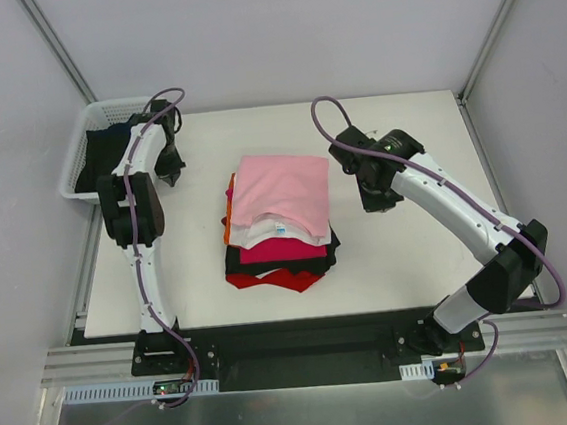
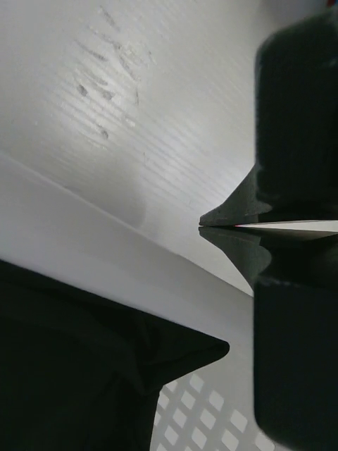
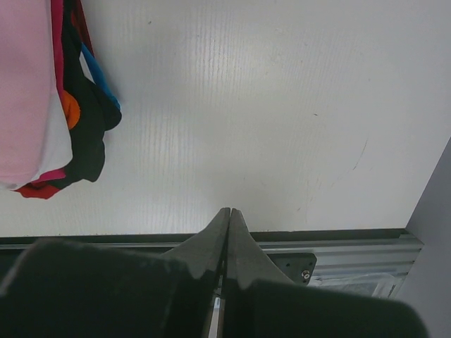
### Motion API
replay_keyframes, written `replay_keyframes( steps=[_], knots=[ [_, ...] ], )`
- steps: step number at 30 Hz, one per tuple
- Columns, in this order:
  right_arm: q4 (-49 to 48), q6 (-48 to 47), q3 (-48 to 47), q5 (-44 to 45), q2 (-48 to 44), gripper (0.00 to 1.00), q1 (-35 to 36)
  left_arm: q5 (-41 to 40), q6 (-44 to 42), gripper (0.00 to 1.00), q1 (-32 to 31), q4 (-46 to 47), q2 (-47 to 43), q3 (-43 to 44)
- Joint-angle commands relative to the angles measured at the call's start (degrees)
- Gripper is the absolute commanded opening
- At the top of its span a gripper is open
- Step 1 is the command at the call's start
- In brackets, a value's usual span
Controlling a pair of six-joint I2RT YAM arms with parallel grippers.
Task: Fold and stack the t-shirts
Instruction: Grab crumpled tshirt from bin with the left arm
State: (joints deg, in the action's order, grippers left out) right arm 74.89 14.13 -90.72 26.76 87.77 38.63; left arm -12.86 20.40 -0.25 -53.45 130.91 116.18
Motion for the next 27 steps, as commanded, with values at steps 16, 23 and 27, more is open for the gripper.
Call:
replay_keyframes(
  steps=[16, 23, 27],
  knots=[
    [1.5, 2.2, 1.4, 0.4, -3.6, 0.01, 0.5, 19.5, -3.2, 0.99, -1.5, 10.6, -12.9, -0.9],
    [0.2, 2.5, -1.5, -0.5, -0.4, 0.01, 0.9, 7.8, 4.0, 0.99, -3.7, 12.7, -28.4, -7.0],
    [-0.7, 2.7, -1.6, -2.3, 1.3, 0.01, 1.7, -2.1, -0.8, 0.99, -3.6, 11.8, -29.2, -7.7]
  ],
)
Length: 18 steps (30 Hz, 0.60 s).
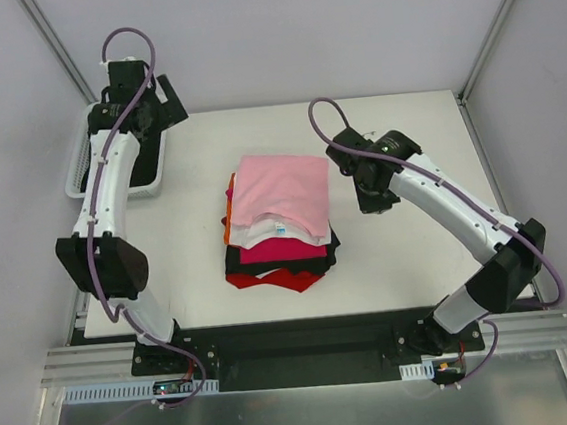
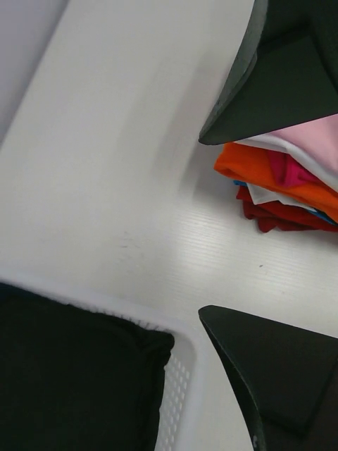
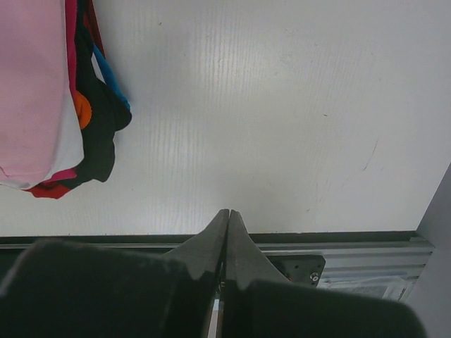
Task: Fold and stack the t-shirts
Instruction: Grab crumpled tshirt from bin with the left arm
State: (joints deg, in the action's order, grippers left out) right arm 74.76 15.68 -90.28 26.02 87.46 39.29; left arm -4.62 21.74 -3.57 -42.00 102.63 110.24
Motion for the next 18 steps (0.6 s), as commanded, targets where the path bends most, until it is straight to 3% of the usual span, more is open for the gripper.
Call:
replay_keyframes(
  steps=[1, 4, 8, 13, 18],
  knots=[
    [-0.7, 1.1, -2.4, -2.0, 2.0, 0.01, 1.2, -15.1, -3.7, 0.99, -0.3, -0.7, 0.1, -1.4],
    [-0.5, 1.1, -3.1, -2.6, 3.8, 0.01, 2.1, -23.3, -6.5, 0.99, -0.2, -3.2, 2.9, 0.9],
    [-0.4, 2.2, -0.9, -3.7, 3.9, 0.01, 4.0, -28.1, -8.7, 0.99, 0.8, -3.3, 6.5, 3.3],
    [-1.4, 3.8, 4.1, -5.2, 2.2, 0.01, 7.0, -20.3, -3.7, 0.99, 7.0, -2.9, 11.0, 6.7],
    [-3.0, 5.8, 7.1, -6.8, 1.9, 0.01, 8.7, -14.3, -1.9, 0.99, 10.9, -3.0, 17.6, 16.1]
  ],
)
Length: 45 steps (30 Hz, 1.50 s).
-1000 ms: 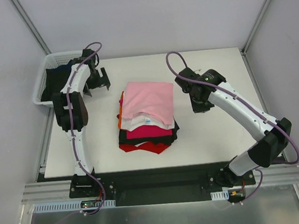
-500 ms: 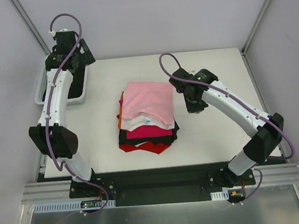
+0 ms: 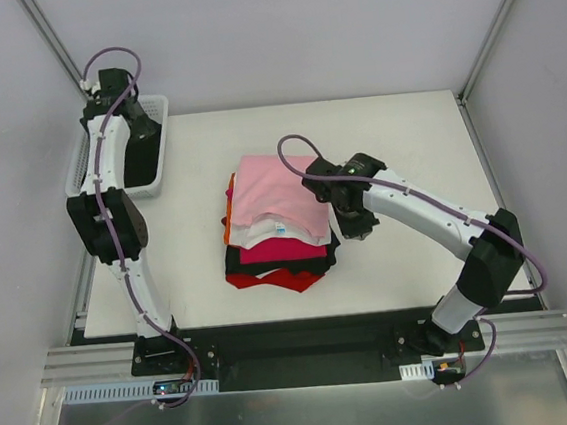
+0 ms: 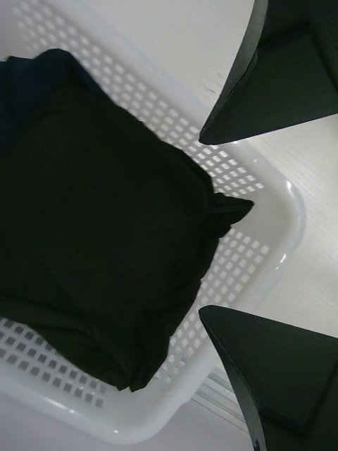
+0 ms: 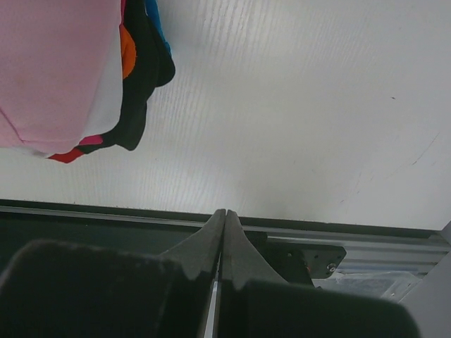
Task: Fold and stack the t-shirts
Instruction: Grab crumpled tshirt from bin with the left arm
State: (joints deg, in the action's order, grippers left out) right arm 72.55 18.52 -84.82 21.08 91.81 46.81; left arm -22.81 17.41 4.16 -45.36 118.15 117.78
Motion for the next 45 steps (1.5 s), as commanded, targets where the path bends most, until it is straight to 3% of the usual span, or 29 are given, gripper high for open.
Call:
replay_keyframes(
  steps=[1, 4, 11, 25, 37, 38, 42, 43, 45],
  knots=[
    [-1.6, 3.2, 1.9, -2.5, -2.3, 0.01, 1.4, 4.5, 2.5, 0.99, 4.0, 0.3, 3.9, 9.8],
    [-2.4, 3.5, 2.5, -2.8, -2.0, 0.01, 2.2, 8.6, 3.1, 0.99, 5.7, 0.5, 6.5, 12.4],
    [-4.5, 2.8, 2.3, -2.4, -0.8, 0.01, 3.1, 19.3, 3.9, 0.99, 8.6, 0.7, 8.5, 9.0],
    [-8.4, 3.8, 7.8, -3.1, -0.6, 0.01, 3.2, 21.7, 10.2, 0.99, 12.3, 3.4, 12.7, 1.1],
    [-6.2, 4.9, 8.8, -1.1, -1.8, 0.01, 3.0, 22.7, 7.1, 0.98, 12.2, 5.7, 19.2, 5.2],
    [-6.3, 5.2, 9.1, -1.2, -1.9, 0.01, 3.0, 22.7, 6.9, 0.92, 12.3, 5.8, 19.4, 5.4],
    [-6.4, 5.8, 9.3, -1.8, -1.9, 0.01, 2.9, 24.0, 7.0, 0.31, 12.2, 5.9, 18.9, 4.7],
    [-6.3, 6.0, 9.2, -1.9, -1.9, 0.01, 2.9, 23.9, 7.1, 0.08, 12.3, 5.9, 18.5, 3.9],
    [-6.0, 6.1, 8.8, -2.1, -1.8, 0.01, 3.0, 23.2, 7.2, 0.00, 12.3, 5.9, 17.1, 3.1]
  ],
)
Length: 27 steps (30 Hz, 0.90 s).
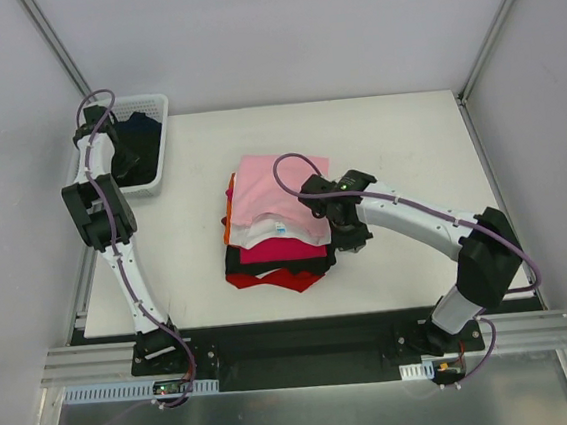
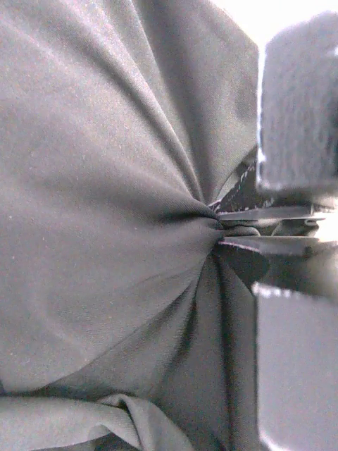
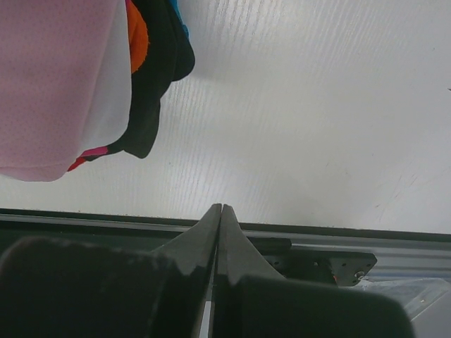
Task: Fold and stack the t-shirts
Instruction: Grab crumpled tshirt from bin with the left arm
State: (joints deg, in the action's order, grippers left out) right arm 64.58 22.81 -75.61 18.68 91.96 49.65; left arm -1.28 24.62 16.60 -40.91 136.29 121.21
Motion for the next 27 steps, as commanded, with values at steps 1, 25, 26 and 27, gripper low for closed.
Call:
replay_keyframes(
  steps=[1, 25, 26, 27],
  knots=[
    [2.2, 1.8, -0.7, 0.4, -2.0, 0.01, 0.2, 1.6, 0.0, 0.00, -0.2, 1.4, -1.5, -1.1],
    [3.6, -3.6, -7.5, 3.1, -3.3, 0.01, 0.3, 3.4, 0.3, 0.00, -5.4, 0.5, -37.7, -12.2],
    [3.4, -1.6, -6.1, 3.3, -4.7, 0.01, 1.0, 3.0, 0.2, 0.00, -8.7, 0.4, -42.3, -15.5],
    [3.4, -0.8, -5.7, 3.2, -5.8, 0.01, 1.1, 2.6, 0.1, 0.00, -9.6, 0.5, -43.6, -16.5]
  ],
)
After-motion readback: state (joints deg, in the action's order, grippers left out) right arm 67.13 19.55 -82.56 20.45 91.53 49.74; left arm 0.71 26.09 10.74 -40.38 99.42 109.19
